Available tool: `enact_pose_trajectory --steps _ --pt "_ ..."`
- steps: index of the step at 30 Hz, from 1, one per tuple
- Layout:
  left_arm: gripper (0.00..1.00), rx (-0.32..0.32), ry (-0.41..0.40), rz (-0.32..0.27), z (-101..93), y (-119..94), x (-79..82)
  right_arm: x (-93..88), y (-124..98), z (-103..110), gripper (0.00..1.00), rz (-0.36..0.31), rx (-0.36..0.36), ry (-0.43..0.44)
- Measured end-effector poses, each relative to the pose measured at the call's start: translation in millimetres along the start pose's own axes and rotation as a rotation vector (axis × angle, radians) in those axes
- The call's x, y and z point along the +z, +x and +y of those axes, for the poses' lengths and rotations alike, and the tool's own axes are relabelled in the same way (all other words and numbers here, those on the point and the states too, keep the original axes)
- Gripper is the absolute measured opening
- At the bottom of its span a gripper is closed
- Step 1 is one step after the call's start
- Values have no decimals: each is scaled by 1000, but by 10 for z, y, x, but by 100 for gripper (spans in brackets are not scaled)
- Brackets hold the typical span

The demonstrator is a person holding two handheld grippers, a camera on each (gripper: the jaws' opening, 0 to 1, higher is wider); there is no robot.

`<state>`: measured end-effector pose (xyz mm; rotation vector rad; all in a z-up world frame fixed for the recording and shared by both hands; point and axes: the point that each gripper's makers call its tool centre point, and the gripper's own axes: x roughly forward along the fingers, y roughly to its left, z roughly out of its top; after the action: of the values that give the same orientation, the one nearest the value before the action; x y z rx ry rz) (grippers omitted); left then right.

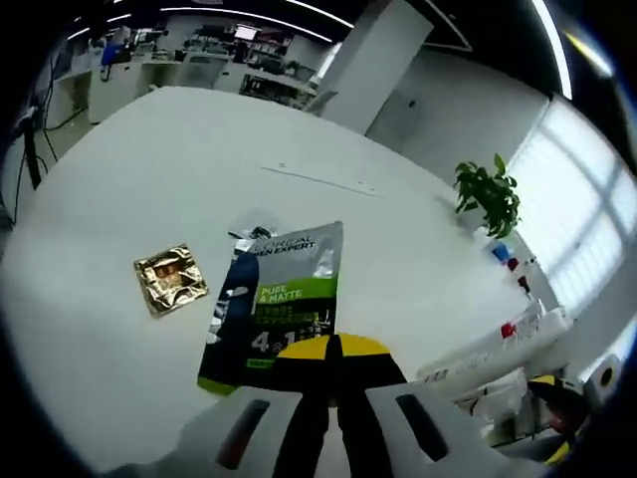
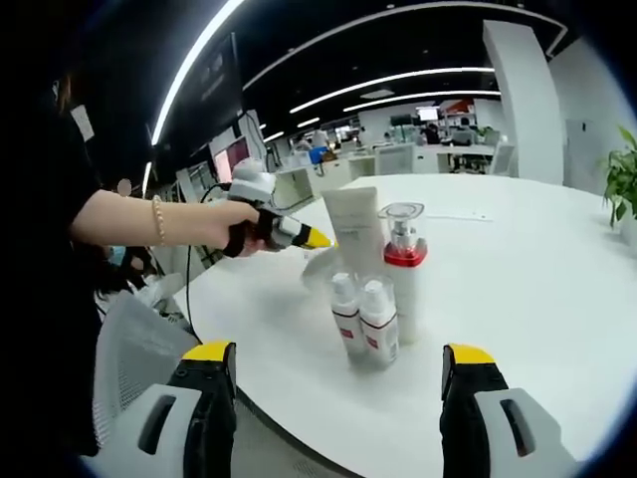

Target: Arrange the skincare products in the storage area until every visible bottle or jar stands upright without overlapping.

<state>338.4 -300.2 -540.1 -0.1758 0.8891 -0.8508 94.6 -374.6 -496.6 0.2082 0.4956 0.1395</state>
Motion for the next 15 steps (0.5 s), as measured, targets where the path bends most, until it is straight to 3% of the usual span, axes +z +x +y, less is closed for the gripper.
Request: enact_pose_trajectory --steps 4,15 --pt "3 -25 -68 -30 113 -74 92 4 1 24 91 1 6 -19" --pt "3 -78 -183 -93 9 -396 -68 -22 19 119 88 24 29 -85"
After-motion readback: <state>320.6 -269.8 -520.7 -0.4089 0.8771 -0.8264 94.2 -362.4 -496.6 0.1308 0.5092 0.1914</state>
